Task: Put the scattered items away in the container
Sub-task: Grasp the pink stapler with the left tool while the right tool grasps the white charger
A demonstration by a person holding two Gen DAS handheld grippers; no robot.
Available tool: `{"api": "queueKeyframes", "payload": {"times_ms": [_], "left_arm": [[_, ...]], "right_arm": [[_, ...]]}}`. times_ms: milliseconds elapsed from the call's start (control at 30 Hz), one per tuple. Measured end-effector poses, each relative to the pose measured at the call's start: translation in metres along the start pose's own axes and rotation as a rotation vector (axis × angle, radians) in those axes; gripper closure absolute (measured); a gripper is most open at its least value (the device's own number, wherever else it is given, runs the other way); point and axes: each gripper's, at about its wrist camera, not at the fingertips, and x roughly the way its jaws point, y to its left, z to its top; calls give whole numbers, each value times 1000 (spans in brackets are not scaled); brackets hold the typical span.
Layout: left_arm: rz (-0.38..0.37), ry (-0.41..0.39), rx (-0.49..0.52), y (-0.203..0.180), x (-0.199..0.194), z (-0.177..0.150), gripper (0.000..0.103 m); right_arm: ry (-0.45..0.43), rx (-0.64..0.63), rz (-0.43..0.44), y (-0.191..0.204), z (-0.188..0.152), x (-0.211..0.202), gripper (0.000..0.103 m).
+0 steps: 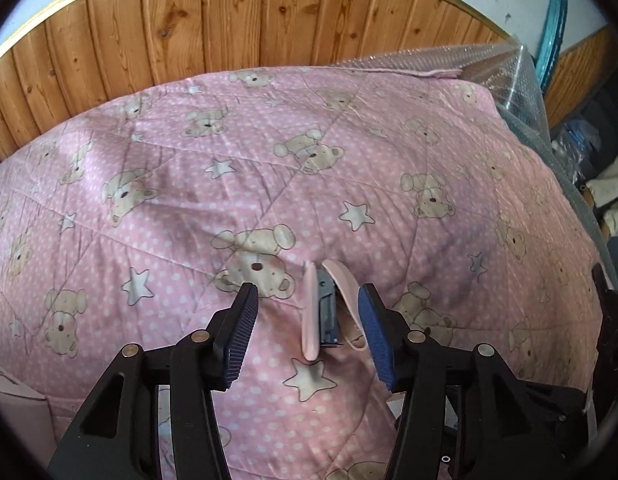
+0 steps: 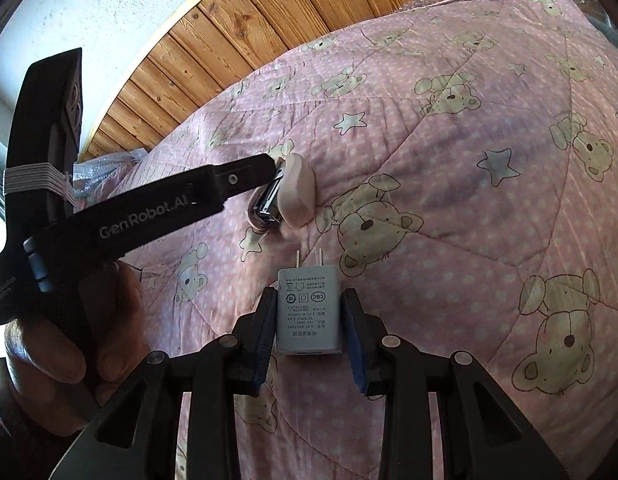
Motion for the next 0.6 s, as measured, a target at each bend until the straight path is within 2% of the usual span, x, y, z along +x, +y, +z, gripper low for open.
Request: {"api": "queueKeyframes", "payload": {"times_ms": [167, 267, 367, 400, 467, 500, 567, 600], "left_arm": [[-49, -16, -56, -2, -9, 2, 48], [-90, 1, -17, -20, -9, 3, 48], [9, 35, 45, -32, 10, -2, 48], [39, 1, 58, -33, 10, -4, 49], [128, -5, 66, -26, 14, -6, 67], [111, 1, 22, -15, 13, -7, 72], [19, 7, -107, 13, 8, -11, 72], [15, 1, -153, 26, 4, -14, 70]], "right_arm": [[-2, 9, 6, -5, 0, -2, 70], [-6, 23, 8, -7, -2, -5, 69], [-8, 36, 12, -10, -6, -8, 69], [-7, 36, 13, -10, -7, -9, 70], [-7, 35, 13, -12, -8, -11, 70], [-7, 35, 14, -12, -9, -12, 70], [-7, 38, 16, -13, -8, -13, 70], [-7, 40, 18, -14, -8, -13, 70]]}}
